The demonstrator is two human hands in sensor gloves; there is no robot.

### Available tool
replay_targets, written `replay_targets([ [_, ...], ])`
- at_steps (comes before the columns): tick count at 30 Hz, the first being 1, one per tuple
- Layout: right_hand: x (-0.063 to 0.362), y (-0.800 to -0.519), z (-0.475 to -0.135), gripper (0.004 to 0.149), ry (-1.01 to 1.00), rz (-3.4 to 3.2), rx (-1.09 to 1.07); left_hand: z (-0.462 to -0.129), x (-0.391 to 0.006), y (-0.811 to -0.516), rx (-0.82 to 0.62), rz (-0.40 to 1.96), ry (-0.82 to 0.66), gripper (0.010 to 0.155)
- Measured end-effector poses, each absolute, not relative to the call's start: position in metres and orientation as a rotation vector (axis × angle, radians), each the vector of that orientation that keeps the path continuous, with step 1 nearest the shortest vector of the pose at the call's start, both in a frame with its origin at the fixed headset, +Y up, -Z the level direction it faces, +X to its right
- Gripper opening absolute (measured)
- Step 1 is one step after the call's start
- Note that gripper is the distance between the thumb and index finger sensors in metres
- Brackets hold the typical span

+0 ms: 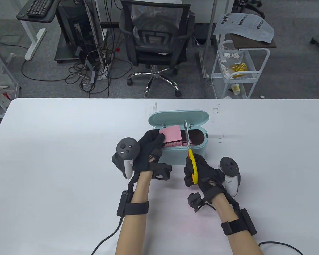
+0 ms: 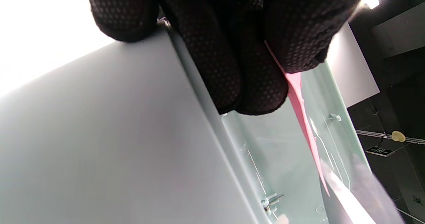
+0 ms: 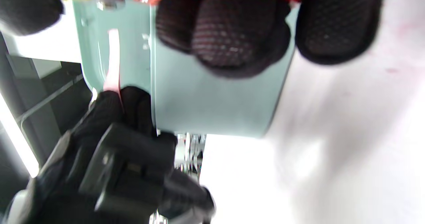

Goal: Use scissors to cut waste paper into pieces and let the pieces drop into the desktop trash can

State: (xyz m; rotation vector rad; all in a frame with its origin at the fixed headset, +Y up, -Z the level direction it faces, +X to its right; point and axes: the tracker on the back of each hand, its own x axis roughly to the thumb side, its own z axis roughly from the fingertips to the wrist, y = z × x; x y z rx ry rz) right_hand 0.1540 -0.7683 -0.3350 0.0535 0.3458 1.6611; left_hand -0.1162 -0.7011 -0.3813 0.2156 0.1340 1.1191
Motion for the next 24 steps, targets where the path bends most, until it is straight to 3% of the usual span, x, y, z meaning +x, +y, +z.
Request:
replay_targets([
  [3,0.151,-0.77,-0.332,0.096,0.474,1.702,0.181,-0.381,-0.116,-0.701,0.219,1.121,0.137,0.035],
  [9,0.142,-0.772,-0.328,0.095,0.537,1.719,0.181,-0.38,-0.116,-0.702,0.212,1.141,0.141,0.036],
  [24,0.132,-0.772,-0.337,0.09,0.417,1.75,0.141,-0.38,-0.116,-0.703,0.218,1.138,0.139,0.035],
])
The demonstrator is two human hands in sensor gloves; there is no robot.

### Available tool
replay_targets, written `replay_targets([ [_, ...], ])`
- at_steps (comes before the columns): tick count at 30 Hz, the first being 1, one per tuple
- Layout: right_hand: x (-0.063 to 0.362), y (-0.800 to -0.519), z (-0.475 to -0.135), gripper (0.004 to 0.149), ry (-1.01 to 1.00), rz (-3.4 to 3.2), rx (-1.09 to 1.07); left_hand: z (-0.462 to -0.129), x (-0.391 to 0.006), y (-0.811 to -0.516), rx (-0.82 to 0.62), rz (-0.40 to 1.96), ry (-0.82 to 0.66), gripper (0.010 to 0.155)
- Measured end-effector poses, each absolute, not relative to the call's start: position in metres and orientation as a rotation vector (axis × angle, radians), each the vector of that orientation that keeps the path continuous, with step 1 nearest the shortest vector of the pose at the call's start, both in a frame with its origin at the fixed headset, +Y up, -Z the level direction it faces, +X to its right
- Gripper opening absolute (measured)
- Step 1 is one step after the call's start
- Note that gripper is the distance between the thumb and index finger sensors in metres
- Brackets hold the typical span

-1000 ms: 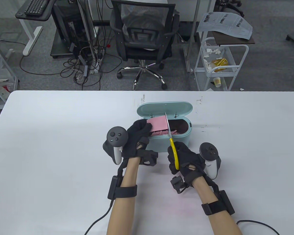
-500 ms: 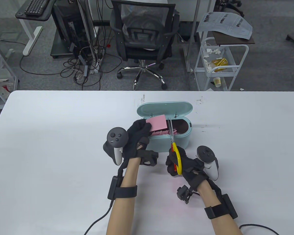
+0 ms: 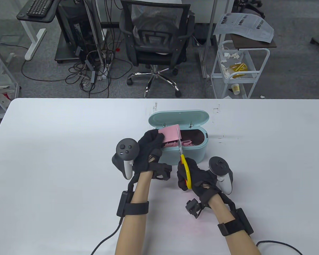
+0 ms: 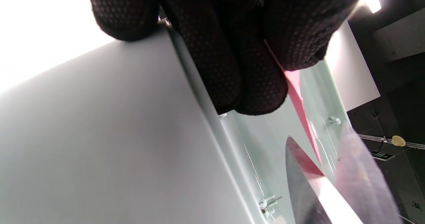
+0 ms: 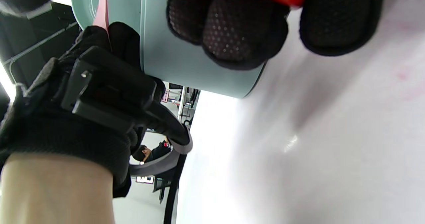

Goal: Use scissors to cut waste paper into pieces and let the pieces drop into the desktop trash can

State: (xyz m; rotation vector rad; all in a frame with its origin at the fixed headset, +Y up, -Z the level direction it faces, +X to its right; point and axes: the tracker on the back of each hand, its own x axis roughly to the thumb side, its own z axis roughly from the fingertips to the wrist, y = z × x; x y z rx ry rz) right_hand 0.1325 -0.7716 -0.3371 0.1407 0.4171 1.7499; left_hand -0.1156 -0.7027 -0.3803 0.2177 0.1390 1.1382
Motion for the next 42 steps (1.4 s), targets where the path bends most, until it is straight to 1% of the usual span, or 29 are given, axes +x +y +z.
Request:
replay_targets([
  [4,0.133,-0.772,-0.339,0.089,0.428,1.768,0.139,-0.38,-0.116,-0.703,0.217,1.139,0.138,0.035],
  [21,0.136,-0.772,-0.338,0.074,0.321,1.719,0.089,-0.38,-0.116,-0.703,0.217,1.142,0.137,0.036],
  [25,0.135,-0.772,-0.339,0.074,0.294,1.708,0.078,-0.38,-0.116,-0.703,0.215,1.149,0.137,0.035],
  [29,0.136,-0.769,-0.341,0.079,0.327,1.709,0.077,-0.38,-0.116,-0.703,0.214,1.143,0.133,0.035],
  [42,0.135,-0.763,-0.348,0.079,0.329,1.711,0.071,-0.381,-0.117,-0.703,0.209,1.145,0.126,0.035],
])
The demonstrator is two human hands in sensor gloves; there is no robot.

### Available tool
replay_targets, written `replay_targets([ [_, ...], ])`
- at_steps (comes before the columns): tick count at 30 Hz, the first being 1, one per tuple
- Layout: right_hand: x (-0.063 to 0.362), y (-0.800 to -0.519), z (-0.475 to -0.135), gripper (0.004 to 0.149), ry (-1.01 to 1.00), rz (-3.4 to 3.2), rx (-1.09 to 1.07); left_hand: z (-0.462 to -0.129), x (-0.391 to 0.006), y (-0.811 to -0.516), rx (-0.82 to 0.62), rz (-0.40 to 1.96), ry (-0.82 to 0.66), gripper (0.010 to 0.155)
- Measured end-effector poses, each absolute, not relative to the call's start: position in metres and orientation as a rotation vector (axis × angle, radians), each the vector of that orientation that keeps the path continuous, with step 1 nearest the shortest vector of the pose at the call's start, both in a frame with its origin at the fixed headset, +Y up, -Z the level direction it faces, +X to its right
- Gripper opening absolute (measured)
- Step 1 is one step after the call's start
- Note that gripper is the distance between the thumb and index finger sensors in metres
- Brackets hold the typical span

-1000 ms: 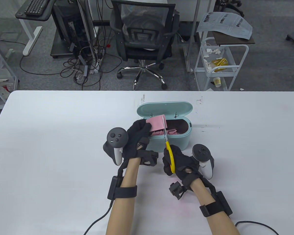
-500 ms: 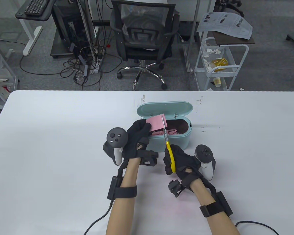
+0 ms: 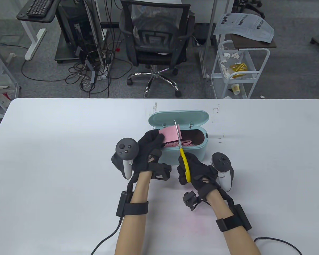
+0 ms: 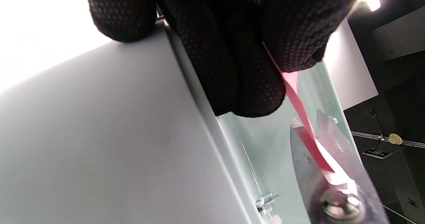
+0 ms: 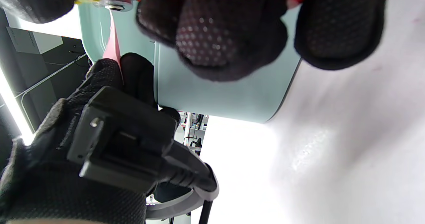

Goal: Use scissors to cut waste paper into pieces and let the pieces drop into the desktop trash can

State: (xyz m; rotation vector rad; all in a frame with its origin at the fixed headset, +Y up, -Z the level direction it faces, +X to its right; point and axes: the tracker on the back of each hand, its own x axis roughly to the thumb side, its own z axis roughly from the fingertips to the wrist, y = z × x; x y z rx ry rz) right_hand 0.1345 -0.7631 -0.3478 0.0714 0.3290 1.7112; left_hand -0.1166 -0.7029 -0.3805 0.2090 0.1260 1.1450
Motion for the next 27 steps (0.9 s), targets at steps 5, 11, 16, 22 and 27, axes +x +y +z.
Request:
replay_targets([
  [5,0.134,-0.763,-0.347,0.078,0.33,1.699,0.07,-0.381,-0.117,-0.703,0.208,1.145,0.124,0.035],
  [11,0.134,-0.764,-0.347,0.073,0.291,1.703,0.033,-0.381,-0.117,-0.703,0.205,1.148,0.121,0.036],
  [16,0.139,-0.769,-0.346,0.072,0.261,1.669,0.013,-0.381,-0.117,-0.703,0.205,1.151,0.124,0.035],
  [22,0.139,-0.776,-0.341,0.086,0.387,1.643,0.11,-0.381,-0.117,-0.703,0.205,1.157,0.128,0.035],
  [27,0.133,-0.781,-0.335,0.094,0.498,1.65,0.197,-0.381,-0.118,-0.703,0.204,1.163,0.129,0.035],
])
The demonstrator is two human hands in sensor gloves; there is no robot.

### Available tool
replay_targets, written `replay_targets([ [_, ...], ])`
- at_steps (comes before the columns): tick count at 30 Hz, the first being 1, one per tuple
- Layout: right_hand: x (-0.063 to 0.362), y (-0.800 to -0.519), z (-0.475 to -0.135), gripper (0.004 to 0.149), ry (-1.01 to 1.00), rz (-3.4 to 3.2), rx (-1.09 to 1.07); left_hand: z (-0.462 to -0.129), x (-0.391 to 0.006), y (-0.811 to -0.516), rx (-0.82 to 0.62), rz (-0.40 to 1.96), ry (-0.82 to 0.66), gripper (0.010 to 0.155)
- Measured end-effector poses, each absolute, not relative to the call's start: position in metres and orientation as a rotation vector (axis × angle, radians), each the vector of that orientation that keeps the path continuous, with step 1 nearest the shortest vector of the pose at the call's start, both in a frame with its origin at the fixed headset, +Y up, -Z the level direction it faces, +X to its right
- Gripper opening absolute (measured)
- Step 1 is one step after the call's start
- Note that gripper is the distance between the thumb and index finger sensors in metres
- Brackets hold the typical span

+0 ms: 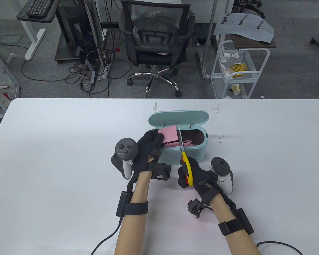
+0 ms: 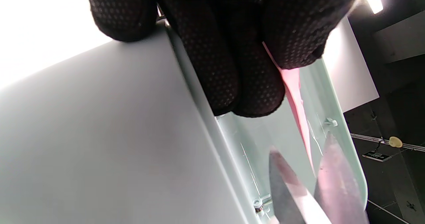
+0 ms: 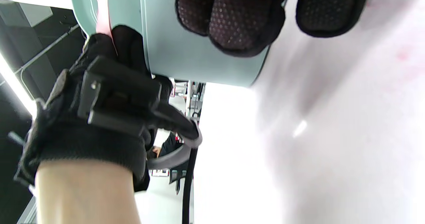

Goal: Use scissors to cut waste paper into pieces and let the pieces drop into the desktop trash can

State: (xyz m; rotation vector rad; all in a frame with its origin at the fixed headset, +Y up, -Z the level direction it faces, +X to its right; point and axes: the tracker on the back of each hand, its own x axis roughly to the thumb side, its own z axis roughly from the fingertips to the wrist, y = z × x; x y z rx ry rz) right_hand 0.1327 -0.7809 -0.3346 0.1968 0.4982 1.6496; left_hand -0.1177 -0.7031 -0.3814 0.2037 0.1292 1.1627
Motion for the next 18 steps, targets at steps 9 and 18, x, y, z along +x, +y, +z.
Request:
replay_targets([
  [9,0.128,-0.778,-0.328,0.095,0.441,1.698,0.217,-0.381,-0.118,-0.703,0.205,1.17,0.134,0.035],
  [18,0.12,-0.777,-0.331,0.094,0.419,1.686,0.177,-0.381,-0.118,-0.703,0.205,1.172,0.132,0.035],
])
